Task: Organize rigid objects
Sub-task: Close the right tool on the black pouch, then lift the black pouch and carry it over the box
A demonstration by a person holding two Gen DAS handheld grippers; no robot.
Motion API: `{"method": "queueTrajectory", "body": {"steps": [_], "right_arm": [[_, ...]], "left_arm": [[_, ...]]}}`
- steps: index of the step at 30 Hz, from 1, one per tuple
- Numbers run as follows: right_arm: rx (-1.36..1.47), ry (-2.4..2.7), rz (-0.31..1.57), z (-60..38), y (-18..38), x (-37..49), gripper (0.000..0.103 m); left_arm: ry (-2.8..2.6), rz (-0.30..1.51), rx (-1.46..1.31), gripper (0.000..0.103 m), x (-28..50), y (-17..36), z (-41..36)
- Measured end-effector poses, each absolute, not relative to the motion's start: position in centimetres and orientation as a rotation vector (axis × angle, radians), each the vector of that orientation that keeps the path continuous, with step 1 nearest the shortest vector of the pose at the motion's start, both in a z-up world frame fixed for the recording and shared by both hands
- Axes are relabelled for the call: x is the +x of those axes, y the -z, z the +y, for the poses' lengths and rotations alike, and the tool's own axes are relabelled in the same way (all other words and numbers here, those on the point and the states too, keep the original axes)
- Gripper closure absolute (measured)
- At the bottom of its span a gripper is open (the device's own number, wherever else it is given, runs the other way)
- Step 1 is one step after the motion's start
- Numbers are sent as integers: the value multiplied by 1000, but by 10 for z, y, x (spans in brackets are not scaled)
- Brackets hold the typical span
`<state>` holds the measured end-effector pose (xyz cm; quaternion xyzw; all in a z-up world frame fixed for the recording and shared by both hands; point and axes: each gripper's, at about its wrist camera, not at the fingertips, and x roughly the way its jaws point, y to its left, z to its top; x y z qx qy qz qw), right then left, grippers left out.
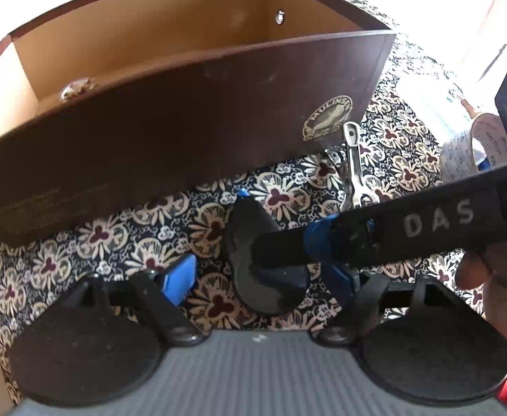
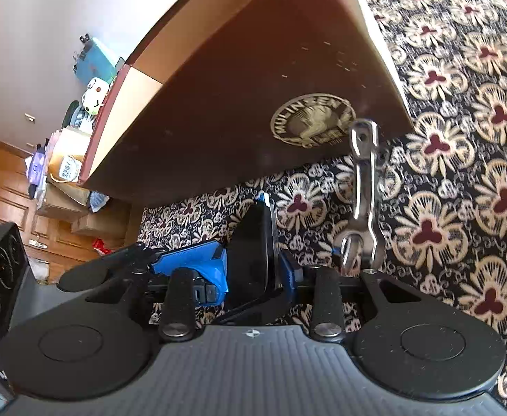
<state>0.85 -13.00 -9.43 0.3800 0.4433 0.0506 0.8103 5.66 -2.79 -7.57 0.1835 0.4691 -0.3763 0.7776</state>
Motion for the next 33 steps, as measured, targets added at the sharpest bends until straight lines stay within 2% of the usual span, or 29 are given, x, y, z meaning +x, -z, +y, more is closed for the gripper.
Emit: {"method": "queueTrajectory", "body": {"steps": [1, 2, 3, 4, 9, 11, 17, 33], "right_arm": [[809, -110, 948, -128, 94, 10, 89], [810, -111, 949, -128, 95, 11, 91], [816, -113, 947, -127, 96, 11, 91], [823, -113, 946, -128, 96, 12, 91], [853, -108, 940, -133, 99, 10, 92], [842, -110, 944, -134, 96, 6, 93], [870, -101, 921, -143, 83, -9, 93], [902, 84, 685, -170, 9, -75, 92]], "left_arm": [[817, 1006, 412, 25, 55, 77, -30], [820, 994, 431, 35, 53, 77, -32], [828, 982, 448, 35, 50, 77, -33], [841, 975, 451, 42, 49, 76, -33], [853, 967, 461, 44, 50, 75, -33], [857, 966, 466, 52, 50, 73, -32], [920, 960, 451, 53, 47, 59, -29], [1270, 703, 453, 55, 22, -20, -53]]}}
